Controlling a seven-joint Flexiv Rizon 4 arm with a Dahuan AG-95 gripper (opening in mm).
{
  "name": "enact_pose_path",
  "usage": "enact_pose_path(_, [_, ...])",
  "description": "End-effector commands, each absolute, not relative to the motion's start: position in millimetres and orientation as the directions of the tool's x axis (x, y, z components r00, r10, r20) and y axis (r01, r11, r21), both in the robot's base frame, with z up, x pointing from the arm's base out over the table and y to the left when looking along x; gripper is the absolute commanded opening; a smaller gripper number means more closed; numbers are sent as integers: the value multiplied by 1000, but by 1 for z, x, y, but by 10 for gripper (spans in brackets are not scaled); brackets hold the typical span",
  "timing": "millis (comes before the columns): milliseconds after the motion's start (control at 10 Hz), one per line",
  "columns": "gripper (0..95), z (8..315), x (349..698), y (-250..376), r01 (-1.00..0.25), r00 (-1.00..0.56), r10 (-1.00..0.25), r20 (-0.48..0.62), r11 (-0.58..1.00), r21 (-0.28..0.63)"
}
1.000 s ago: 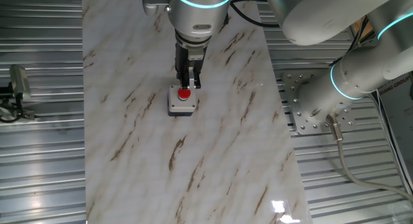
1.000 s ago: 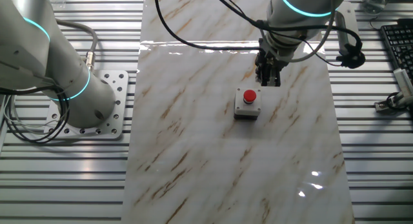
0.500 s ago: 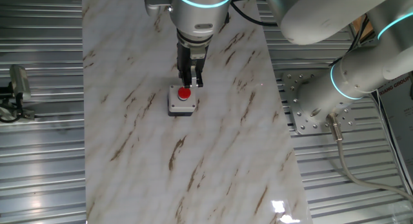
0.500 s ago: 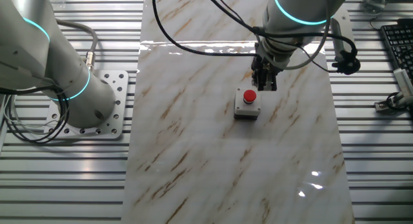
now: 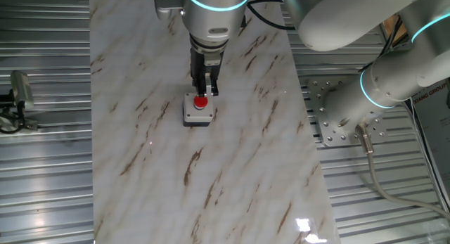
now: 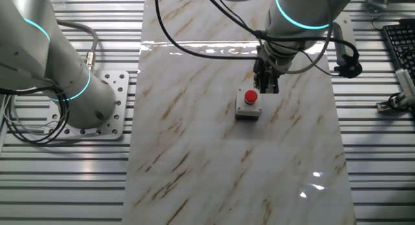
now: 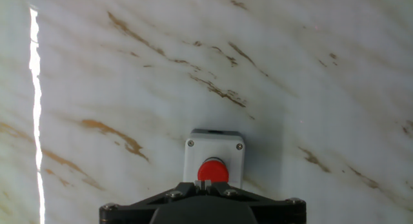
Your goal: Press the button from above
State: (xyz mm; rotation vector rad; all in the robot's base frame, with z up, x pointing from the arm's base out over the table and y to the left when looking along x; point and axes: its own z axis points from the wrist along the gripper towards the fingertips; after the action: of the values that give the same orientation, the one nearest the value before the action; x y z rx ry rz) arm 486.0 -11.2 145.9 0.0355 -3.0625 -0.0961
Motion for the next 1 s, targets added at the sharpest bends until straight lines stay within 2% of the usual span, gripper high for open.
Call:
enact_pose_path(100, [0,141,487,-12,-21,-997,-26,71,998,63])
enact_pose_path(1000, [0,120,484,-14,-30,-998,-33,57,998,63])
